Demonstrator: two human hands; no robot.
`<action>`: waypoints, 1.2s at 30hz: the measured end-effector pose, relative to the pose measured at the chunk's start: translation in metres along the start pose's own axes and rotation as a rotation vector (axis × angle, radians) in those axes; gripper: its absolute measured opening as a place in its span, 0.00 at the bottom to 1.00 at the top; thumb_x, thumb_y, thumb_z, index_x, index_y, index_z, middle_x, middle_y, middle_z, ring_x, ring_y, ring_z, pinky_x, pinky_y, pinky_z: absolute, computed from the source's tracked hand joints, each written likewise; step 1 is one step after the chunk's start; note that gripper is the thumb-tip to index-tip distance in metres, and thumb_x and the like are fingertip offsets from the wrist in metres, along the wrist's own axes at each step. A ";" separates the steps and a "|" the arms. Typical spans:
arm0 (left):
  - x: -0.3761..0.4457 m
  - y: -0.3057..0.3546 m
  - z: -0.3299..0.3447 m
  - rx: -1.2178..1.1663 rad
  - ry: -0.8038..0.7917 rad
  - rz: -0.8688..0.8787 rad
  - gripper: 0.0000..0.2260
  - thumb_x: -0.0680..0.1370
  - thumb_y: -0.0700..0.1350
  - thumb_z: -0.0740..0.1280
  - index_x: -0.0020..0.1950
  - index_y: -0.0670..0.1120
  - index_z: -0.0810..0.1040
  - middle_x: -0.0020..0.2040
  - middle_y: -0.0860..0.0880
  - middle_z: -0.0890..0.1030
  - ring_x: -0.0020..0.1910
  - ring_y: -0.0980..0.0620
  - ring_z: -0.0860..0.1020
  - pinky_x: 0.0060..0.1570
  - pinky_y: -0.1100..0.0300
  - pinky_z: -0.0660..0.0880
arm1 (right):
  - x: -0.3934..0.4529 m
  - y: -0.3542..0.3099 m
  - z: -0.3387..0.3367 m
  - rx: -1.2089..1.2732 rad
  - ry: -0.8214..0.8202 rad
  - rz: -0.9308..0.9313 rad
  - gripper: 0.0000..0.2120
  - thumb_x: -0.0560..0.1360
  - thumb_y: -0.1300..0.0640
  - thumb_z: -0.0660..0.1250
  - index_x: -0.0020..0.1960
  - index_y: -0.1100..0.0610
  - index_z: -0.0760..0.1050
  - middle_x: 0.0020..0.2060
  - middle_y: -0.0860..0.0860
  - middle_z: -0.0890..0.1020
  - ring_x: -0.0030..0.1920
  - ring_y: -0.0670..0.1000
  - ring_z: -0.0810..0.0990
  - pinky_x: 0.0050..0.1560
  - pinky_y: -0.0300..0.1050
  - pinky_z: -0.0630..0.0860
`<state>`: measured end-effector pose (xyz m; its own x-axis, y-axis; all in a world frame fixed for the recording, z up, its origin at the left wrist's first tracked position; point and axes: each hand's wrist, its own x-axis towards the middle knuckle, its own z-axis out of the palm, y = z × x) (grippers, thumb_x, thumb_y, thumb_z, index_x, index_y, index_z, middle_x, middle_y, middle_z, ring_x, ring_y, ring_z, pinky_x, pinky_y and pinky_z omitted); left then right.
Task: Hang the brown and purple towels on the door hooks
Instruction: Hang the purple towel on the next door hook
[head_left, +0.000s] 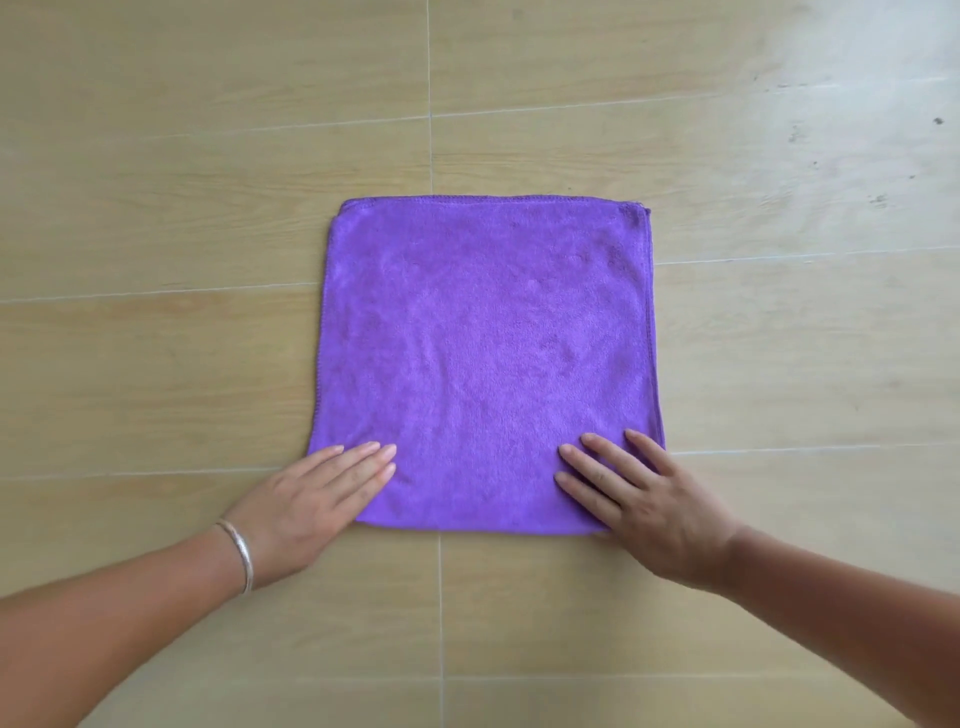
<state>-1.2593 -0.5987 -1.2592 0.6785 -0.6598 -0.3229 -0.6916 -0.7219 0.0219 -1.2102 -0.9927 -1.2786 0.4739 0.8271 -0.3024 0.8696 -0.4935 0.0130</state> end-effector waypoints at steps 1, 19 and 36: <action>0.001 0.003 -0.006 -0.011 -0.020 -0.029 0.25 0.72 0.36 0.52 0.67 0.39 0.75 0.69 0.42 0.73 0.66 0.43 0.74 0.60 0.45 0.74 | 0.000 -0.002 -0.008 0.010 -0.021 0.043 0.26 0.74 0.53 0.59 0.72 0.54 0.68 0.71 0.57 0.69 0.68 0.60 0.71 0.64 0.63 0.71; -0.034 -0.051 -0.340 -0.042 -0.183 -0.622 0.20 0.81 0.44 0.53 0.73 0.52 0.62 0.74 0.53 0.64 0.74 0.54 0.62 0.66 0.57 0.64 | -0.057 0.065 -0.353 0.062 -0.070 0.660 0.14 0.81 0.50 0.55 0.66 0.46 0.67 0.70 0.50 0.67 0.75 0.53 0.57 0.72 0.53 0.53; -0.167 -0.135 -0.892 -0.256 0.292 -0.770 0.08 0.78 0.47 0.60 0.42 0.52 0.78 0.41 0.54 0.79 0.45 0.49 0.77 0.40 0.56 0.74 | -0.140 0.144 -0.883 0.179 0.653 0.773 0.03 0.70 0.52 0.74 0.38 0.45 0.83 0.39 0.42 0.81 0.47 0.51 0.78 0.48 0.41 0.65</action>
<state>-1.0583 -0.5777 -0.3643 0.9964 0.0310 -0.0794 0.0405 -0.9919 0.1206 -1.0294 -0.9418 -0.3923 0.9248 0.2253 0.3066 0.2871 -0.9419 -0.1741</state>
